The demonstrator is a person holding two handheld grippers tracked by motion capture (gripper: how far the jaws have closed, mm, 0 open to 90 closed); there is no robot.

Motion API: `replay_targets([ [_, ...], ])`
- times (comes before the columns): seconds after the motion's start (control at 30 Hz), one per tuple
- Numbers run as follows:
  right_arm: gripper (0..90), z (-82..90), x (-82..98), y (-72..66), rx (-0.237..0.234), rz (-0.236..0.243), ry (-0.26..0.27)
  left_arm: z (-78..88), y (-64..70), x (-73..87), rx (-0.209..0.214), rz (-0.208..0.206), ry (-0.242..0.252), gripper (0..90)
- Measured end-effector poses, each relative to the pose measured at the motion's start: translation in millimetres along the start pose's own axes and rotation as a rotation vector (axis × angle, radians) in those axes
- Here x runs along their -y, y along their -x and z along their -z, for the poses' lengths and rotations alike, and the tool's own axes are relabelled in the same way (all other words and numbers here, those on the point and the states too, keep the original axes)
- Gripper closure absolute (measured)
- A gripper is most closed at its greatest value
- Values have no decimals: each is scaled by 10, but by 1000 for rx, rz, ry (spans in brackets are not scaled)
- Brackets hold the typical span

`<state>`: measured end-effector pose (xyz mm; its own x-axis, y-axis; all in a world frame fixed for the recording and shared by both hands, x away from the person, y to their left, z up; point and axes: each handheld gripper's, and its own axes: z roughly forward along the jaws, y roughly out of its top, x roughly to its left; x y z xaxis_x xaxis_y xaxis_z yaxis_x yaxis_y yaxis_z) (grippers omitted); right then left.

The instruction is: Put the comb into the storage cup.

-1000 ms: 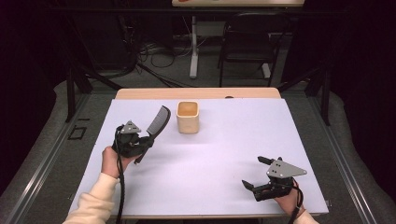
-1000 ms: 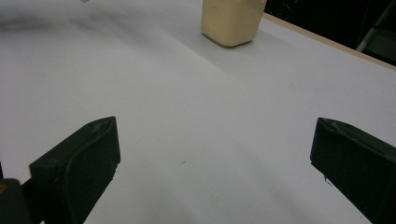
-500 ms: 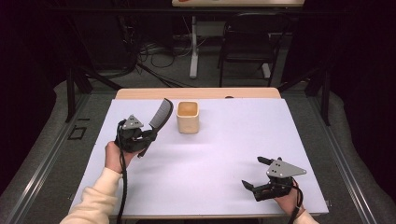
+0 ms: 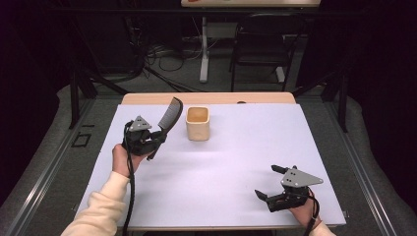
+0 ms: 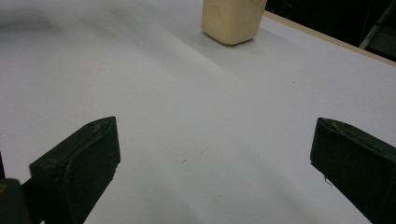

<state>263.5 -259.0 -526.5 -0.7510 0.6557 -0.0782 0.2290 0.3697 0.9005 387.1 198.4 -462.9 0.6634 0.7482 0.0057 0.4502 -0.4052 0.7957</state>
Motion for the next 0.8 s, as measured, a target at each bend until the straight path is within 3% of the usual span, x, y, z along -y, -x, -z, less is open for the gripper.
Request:
replay_targets([
  [0.8,13,-8,-2,5,-4,4,1,-43,-29,-265,-4,-12,47,723],
])
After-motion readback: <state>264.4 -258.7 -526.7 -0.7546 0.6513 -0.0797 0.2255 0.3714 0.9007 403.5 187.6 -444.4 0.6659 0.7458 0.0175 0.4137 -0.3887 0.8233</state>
